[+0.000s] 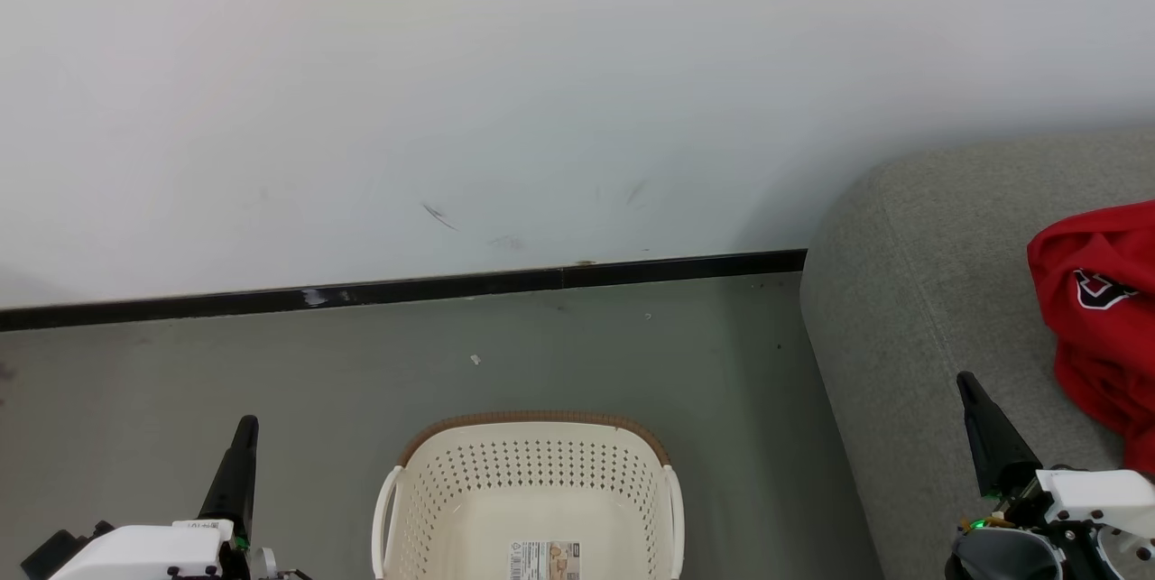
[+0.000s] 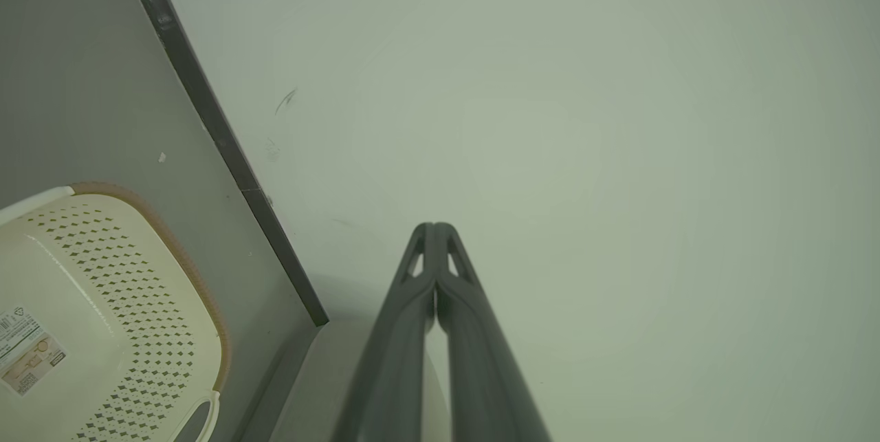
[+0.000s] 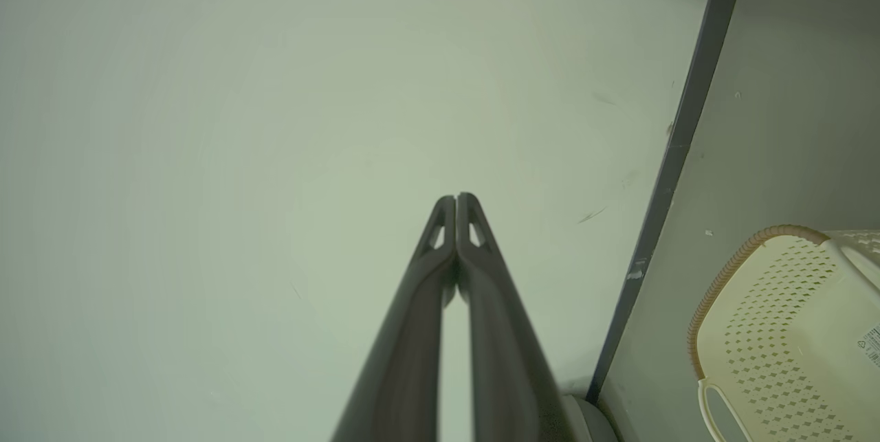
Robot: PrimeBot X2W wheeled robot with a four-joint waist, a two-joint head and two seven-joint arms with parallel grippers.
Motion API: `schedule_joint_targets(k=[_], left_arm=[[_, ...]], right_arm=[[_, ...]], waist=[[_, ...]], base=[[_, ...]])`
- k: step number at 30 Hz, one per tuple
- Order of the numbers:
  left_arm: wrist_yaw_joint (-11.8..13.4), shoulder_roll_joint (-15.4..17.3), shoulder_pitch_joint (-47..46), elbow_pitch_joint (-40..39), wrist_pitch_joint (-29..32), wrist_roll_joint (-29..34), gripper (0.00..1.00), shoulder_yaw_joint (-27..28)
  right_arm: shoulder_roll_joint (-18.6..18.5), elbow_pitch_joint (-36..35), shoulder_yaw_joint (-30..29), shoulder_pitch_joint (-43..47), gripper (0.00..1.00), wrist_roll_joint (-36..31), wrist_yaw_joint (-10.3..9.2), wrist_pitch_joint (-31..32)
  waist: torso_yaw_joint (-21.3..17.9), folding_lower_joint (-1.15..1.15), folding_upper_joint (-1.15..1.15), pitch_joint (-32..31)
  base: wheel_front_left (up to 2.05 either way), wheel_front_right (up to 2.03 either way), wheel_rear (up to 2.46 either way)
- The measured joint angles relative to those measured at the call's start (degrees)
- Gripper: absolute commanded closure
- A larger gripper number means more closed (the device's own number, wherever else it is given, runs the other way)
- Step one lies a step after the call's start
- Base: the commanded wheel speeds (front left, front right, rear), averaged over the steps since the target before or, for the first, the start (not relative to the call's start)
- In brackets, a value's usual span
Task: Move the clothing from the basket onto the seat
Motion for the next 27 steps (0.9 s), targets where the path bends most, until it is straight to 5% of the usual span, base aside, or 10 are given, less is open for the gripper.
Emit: schedule_joint_targets(k=[27], left_arm=[[-0.2,0.0,0.0,0.4,0.2,0.0,1.00,0.0]], right_arm=[[0.0,0.1,0.0,0.0,1.00,0.0,0.00,0.0]], waist=[[0.0,-0.01,0.00,0.0]], base=[[0.00,0.00,0.00]])
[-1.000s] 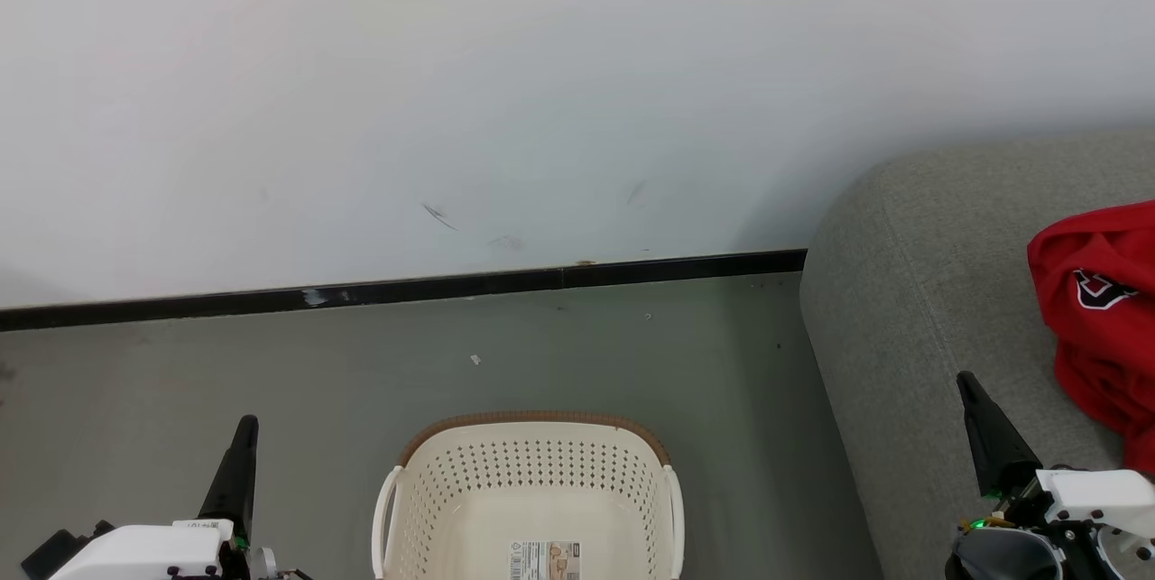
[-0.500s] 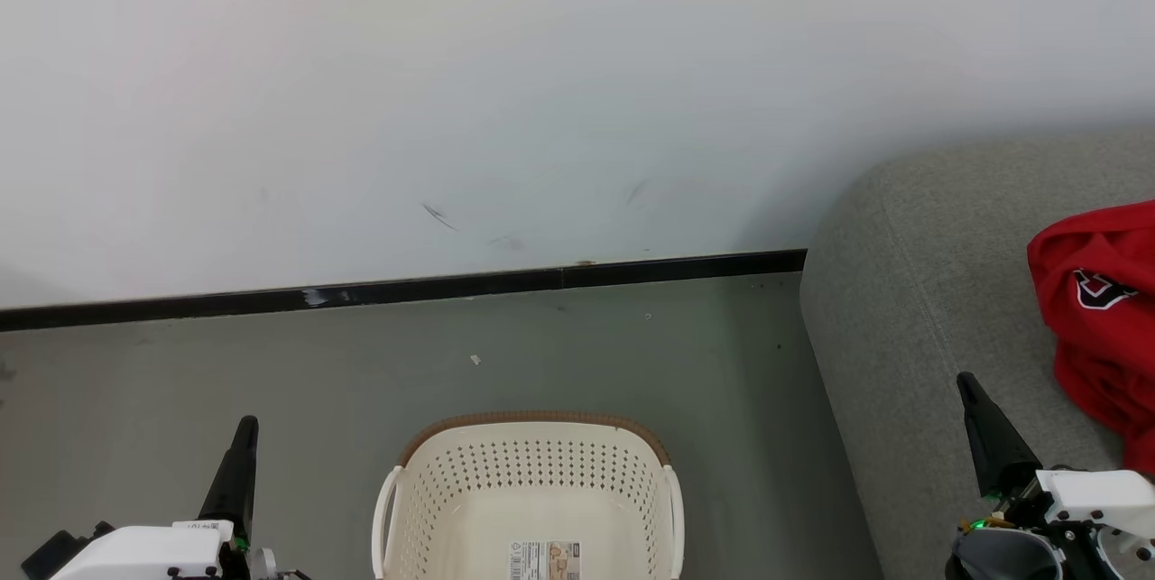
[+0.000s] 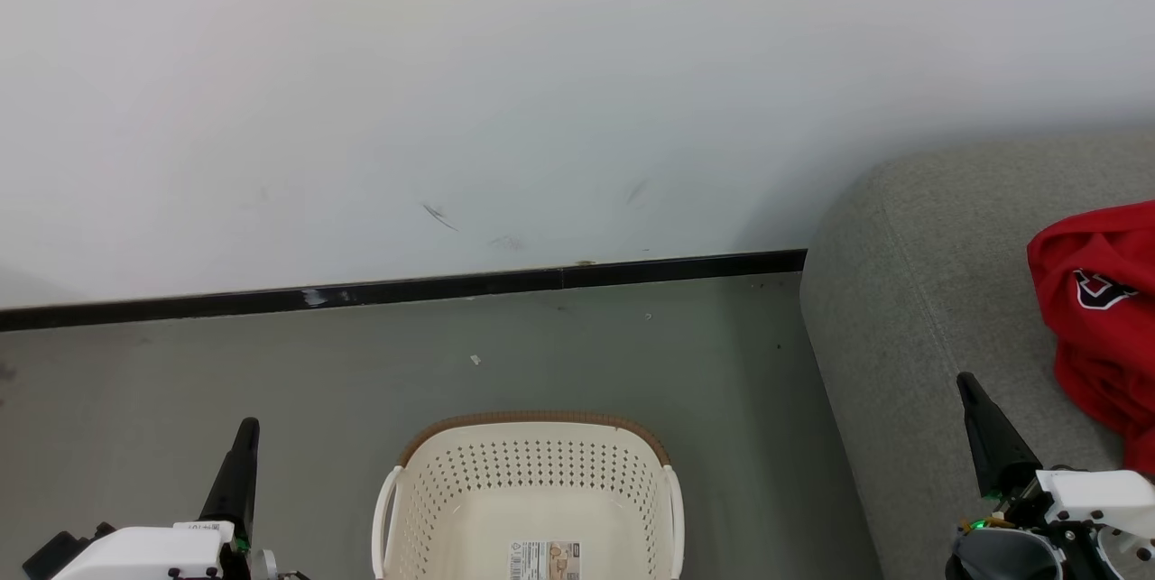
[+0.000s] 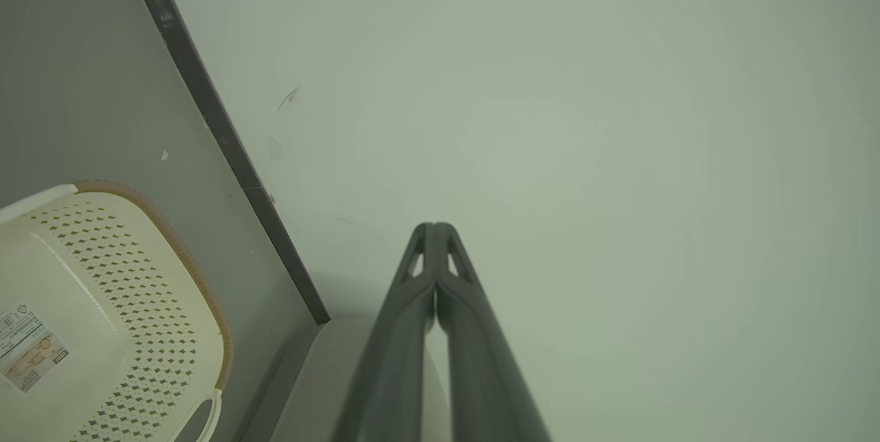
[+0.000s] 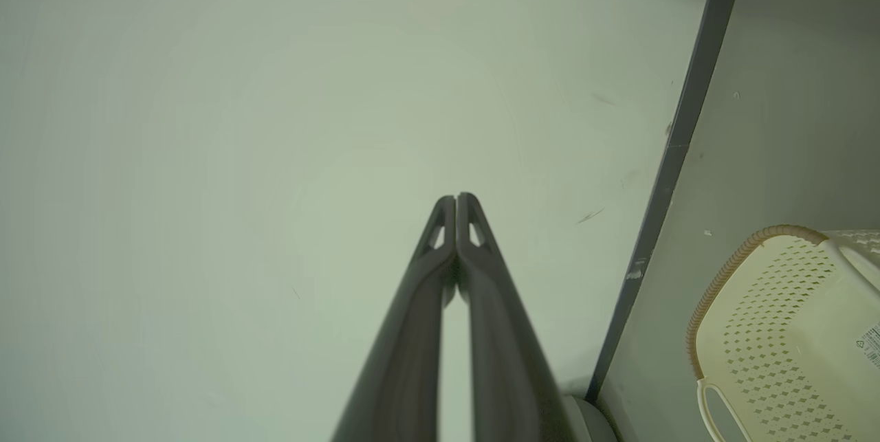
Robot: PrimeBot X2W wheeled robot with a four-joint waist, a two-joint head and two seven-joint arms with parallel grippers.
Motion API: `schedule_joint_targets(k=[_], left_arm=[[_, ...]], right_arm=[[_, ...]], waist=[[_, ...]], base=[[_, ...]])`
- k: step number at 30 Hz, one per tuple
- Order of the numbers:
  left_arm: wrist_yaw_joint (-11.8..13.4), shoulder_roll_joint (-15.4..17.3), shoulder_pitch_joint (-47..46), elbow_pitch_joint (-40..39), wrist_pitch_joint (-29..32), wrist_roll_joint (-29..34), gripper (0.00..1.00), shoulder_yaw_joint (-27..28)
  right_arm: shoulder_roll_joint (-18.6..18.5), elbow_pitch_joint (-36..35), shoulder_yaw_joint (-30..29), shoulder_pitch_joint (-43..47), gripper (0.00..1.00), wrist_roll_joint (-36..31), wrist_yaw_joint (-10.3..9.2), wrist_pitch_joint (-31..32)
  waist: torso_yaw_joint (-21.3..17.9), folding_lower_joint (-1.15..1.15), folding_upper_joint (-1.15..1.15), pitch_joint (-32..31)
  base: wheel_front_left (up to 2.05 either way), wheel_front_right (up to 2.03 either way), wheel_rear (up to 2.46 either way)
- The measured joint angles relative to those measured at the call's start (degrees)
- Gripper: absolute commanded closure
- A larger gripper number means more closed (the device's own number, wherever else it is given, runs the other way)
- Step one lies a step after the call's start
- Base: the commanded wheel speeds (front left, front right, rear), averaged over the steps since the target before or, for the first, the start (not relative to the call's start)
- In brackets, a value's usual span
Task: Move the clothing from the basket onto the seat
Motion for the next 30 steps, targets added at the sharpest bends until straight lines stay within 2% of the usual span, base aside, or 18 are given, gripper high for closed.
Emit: schedule_joint_targets(k=[30], left_arm=[[-0.3,0.0,0.0,0.3,0.0,0.0,1.00,0.0]], right_arm=[[0.0,0.0,0.0,0.0,1.00,0.0,0.00,0.0]], waist=[[0.0,0.00,0.00,0.0]], base=[[0.00,0.00,0.00]])
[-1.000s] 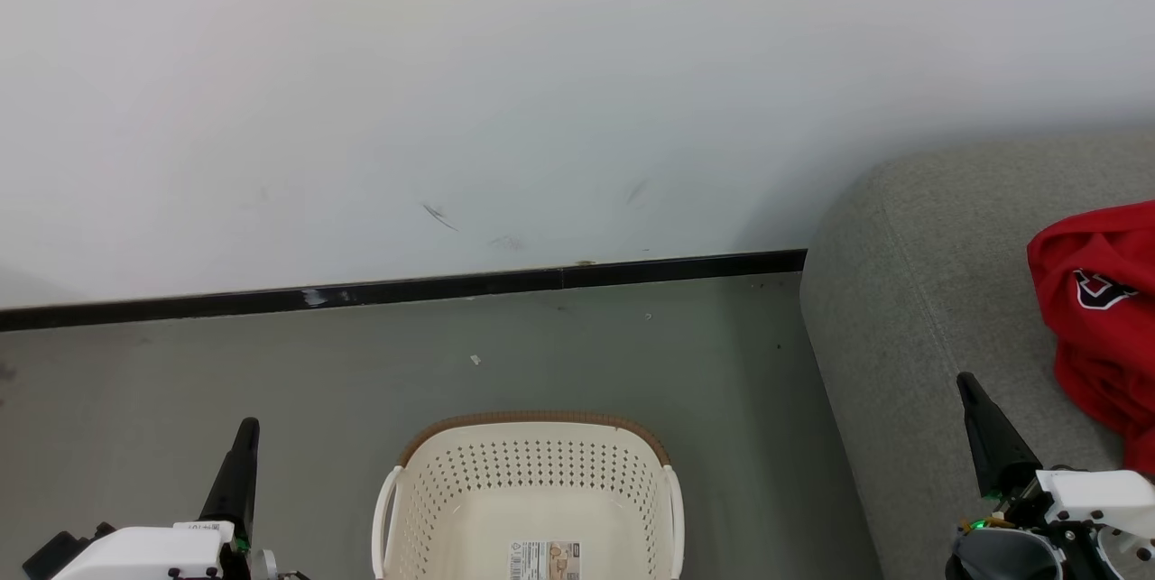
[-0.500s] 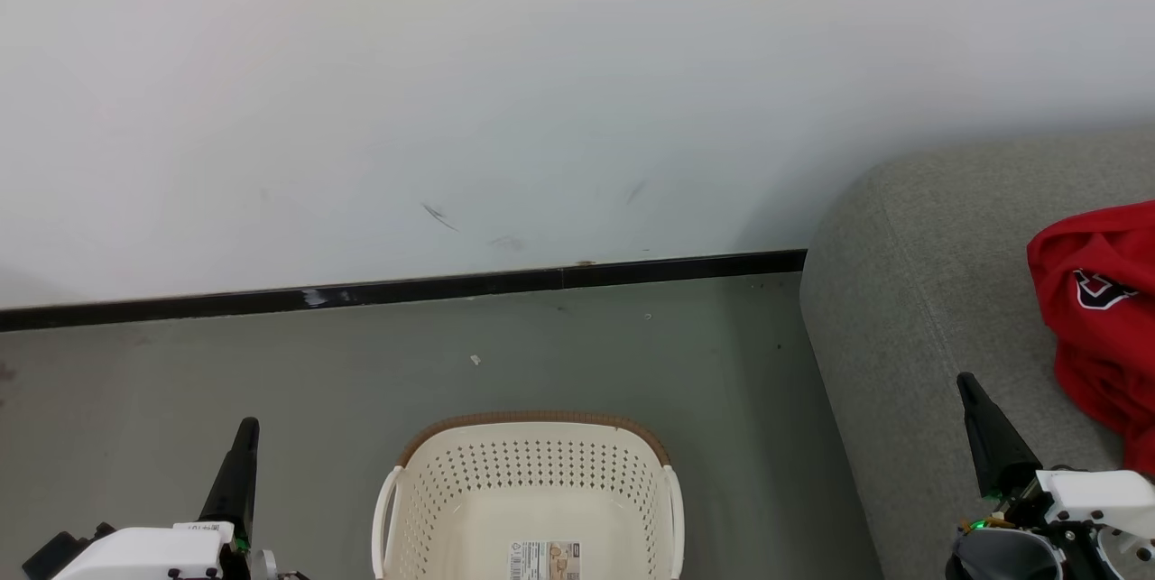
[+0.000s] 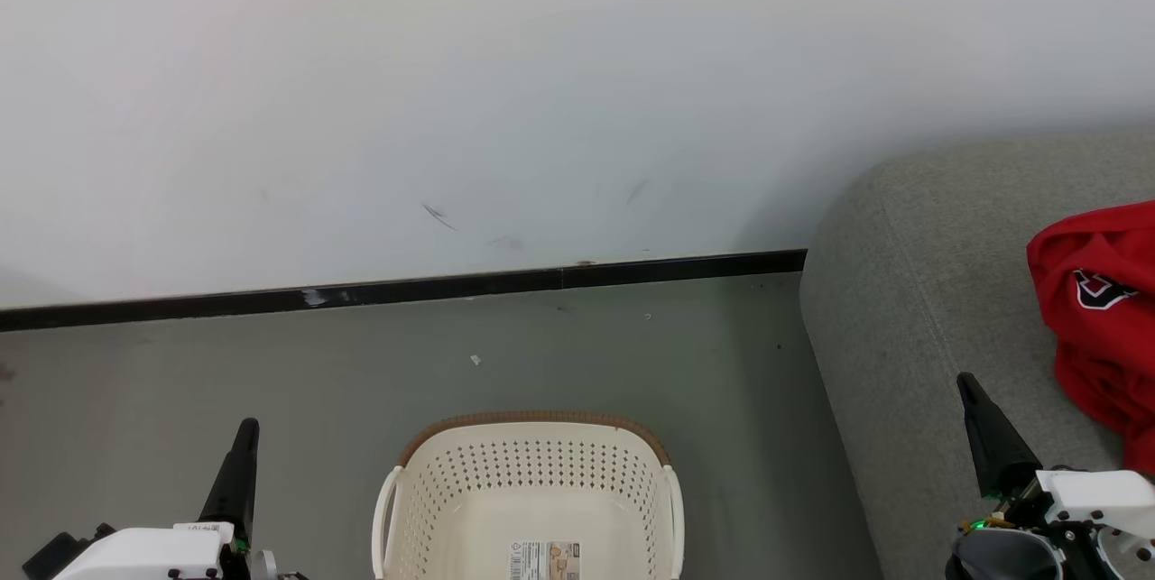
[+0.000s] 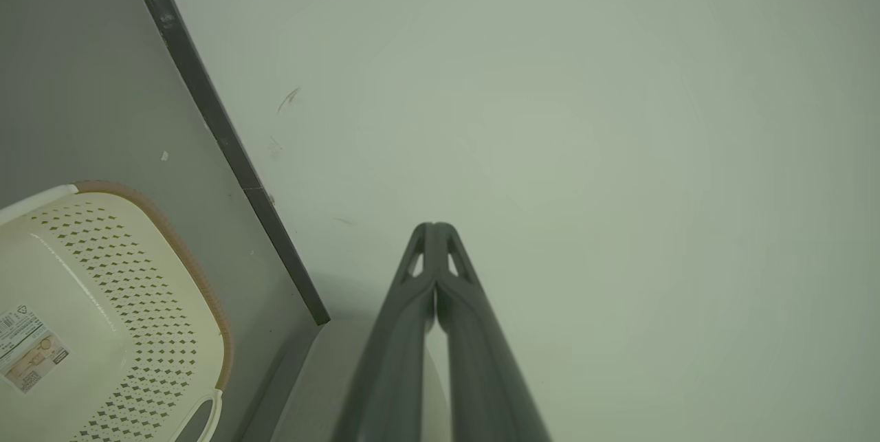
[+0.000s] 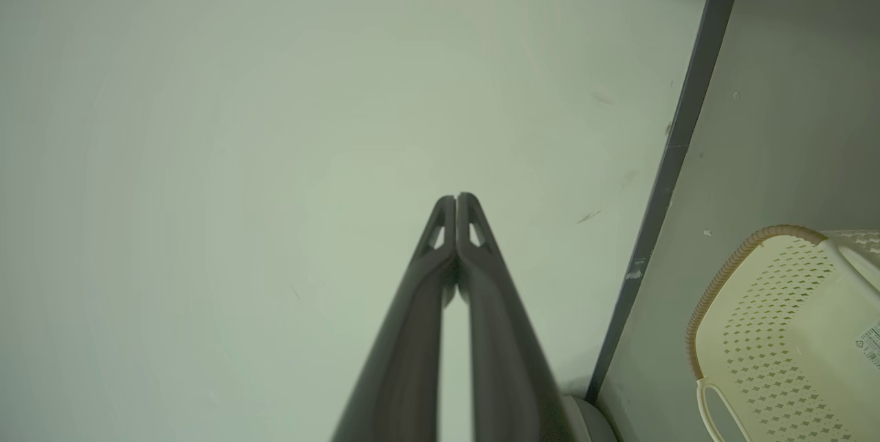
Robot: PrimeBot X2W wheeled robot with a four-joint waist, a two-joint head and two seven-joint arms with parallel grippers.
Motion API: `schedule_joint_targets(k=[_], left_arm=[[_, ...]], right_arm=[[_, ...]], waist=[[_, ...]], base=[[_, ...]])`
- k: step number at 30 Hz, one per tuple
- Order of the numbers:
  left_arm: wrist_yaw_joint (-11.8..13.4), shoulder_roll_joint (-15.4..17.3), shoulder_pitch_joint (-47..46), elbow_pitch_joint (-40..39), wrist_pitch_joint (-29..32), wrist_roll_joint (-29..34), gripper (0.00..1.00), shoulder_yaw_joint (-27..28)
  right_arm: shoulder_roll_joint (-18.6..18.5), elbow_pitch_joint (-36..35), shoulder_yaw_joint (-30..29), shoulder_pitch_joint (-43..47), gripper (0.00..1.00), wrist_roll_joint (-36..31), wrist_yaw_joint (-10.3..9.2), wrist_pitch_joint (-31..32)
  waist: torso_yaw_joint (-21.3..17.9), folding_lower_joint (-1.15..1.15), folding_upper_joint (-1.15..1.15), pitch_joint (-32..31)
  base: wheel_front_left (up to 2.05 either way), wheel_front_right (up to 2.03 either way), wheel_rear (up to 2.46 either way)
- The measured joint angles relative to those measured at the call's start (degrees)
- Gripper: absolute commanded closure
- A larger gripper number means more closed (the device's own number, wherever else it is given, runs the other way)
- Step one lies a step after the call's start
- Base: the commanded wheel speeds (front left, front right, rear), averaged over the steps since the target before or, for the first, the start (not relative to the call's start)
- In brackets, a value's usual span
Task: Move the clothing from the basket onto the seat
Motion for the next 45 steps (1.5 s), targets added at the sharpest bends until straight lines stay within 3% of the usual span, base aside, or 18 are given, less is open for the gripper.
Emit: schedule_joint_targets(k=[45], left_arm=[[0.0,0.0,0.0,0.2,0.1,0.0,1.00,0.0]], right_arm=[[0.0,0.0,0.1,0.0,1.00,0.0,0.00,0.0]], waist=[[0.0,-0.01,0.00,0.0]], base=[[0.00,0.00,0.00]])
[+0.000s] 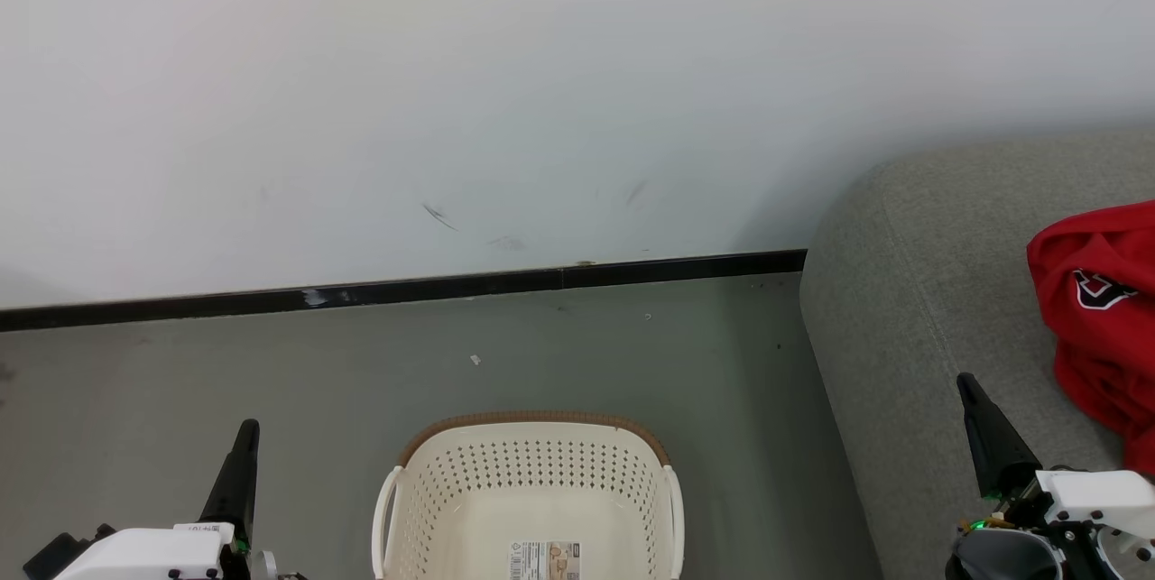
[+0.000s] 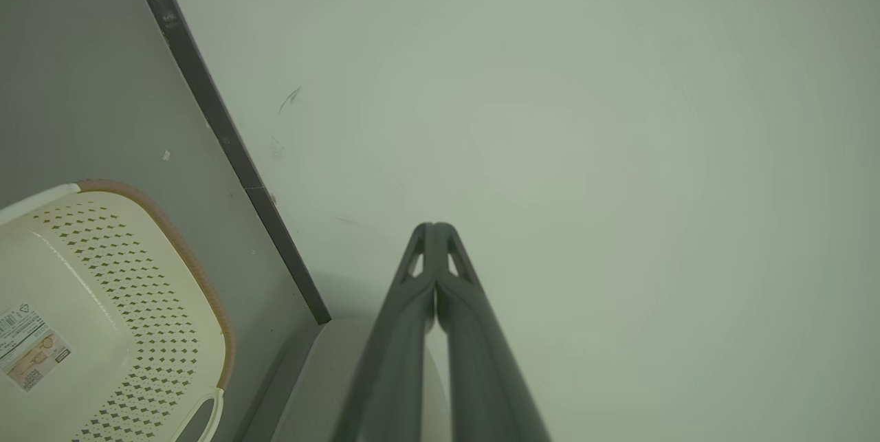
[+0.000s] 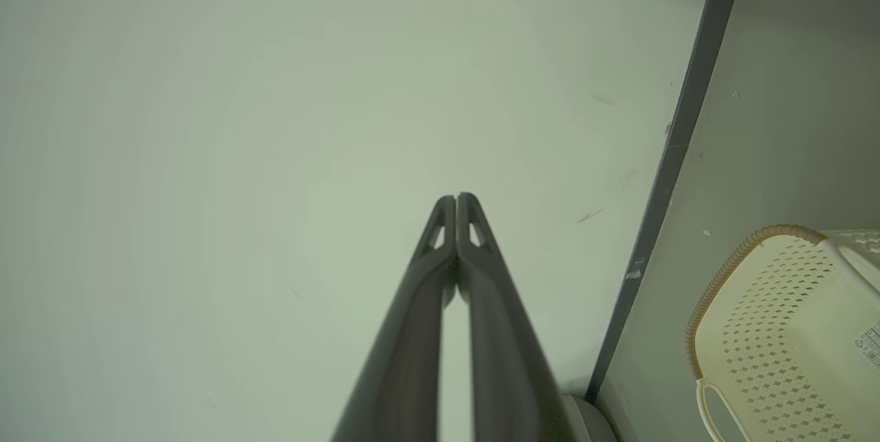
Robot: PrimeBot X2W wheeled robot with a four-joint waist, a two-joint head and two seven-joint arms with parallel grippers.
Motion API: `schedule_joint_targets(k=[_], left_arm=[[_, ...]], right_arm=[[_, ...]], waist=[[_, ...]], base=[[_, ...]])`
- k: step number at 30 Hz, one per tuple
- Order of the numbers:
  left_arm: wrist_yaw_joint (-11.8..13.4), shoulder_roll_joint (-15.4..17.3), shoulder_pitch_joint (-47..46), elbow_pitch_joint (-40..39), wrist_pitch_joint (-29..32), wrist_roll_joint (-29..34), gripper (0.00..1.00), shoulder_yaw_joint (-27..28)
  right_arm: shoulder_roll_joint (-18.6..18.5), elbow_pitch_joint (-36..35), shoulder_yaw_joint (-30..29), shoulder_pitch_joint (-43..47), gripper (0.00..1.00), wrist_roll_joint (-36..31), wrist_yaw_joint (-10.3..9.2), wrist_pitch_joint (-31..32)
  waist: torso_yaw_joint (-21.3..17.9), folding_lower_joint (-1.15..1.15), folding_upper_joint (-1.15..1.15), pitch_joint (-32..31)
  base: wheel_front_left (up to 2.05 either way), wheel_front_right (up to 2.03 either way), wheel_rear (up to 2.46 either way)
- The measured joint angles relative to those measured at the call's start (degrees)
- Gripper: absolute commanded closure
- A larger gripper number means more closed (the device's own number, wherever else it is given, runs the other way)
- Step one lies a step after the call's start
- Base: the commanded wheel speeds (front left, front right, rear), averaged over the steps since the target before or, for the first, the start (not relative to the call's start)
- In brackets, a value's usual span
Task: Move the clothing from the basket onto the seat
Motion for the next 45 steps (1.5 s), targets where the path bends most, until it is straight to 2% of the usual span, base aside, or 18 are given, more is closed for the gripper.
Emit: schedule_joint_targets(k=[45], left_arm=[[-0.2,0.0,0.0,0.1,0.2,0.0,1.00,0.0]], right_arm=[[-0.1,0.0,0.1,0.0,1.00,0.0,0.00,0.0]], waist=[[0.0,0.00,0.00,0.0]], base=[[0.00,0.00,0.00]])
